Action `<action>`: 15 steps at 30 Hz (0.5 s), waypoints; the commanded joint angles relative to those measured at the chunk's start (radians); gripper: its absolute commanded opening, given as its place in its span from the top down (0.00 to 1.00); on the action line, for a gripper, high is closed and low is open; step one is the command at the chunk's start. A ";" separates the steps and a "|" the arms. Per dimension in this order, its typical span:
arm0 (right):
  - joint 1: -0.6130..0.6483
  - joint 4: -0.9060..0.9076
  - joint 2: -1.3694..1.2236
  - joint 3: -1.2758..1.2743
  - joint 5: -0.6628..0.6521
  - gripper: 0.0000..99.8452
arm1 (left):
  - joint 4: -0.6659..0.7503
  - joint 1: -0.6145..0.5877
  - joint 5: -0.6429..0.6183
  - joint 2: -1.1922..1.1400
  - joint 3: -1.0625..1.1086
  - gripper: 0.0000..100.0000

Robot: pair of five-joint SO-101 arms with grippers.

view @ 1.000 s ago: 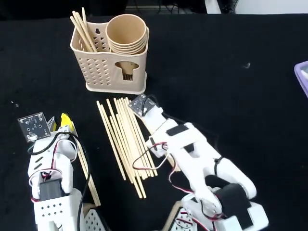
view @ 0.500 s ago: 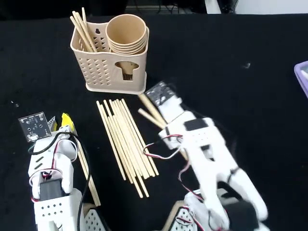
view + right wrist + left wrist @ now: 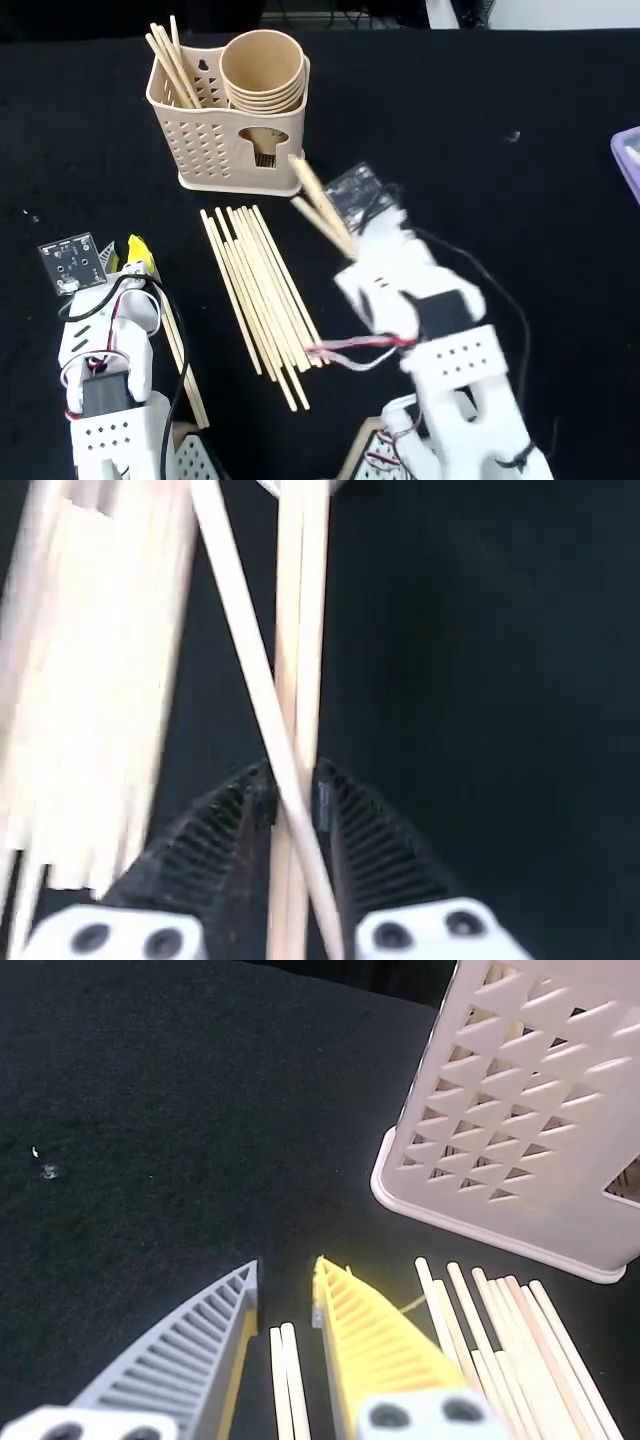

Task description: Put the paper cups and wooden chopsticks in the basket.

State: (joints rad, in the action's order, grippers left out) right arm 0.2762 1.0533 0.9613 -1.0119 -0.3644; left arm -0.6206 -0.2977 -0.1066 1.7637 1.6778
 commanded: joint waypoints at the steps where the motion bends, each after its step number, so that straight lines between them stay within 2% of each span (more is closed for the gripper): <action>1: 0.203 -0.138 0.035 -0.042 0.071 0.99 | 0.003 0.008 0.008 0.014 0.022 0.90; 5: 0.331 -0.436 -0.021 -0.127 0.103 0.99 | 0.002 0.008 0.008 0.014 0.022 0.90; 9: 0.347 -0.713 -0.076 -0.145 0.178 0.99 | 0.005 0.001 0.006 0.014 0.022 0.90; 12: 0.350 -0.832 -0.110 -0.122 0.250 0.99 | 0.005 -0.001 0.003 0.014 0.022 0.90; 15: 0.362 -0.867 -0.143 -0.071 0.278 0.99 | 0.006 -0.001 0.002 0.014 0.022 0.90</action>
State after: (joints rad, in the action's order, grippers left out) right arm 0.6107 0.2723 0.8493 -1.1653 -0.1297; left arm -0.6206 -0.2977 -0.1066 1.7637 1.6778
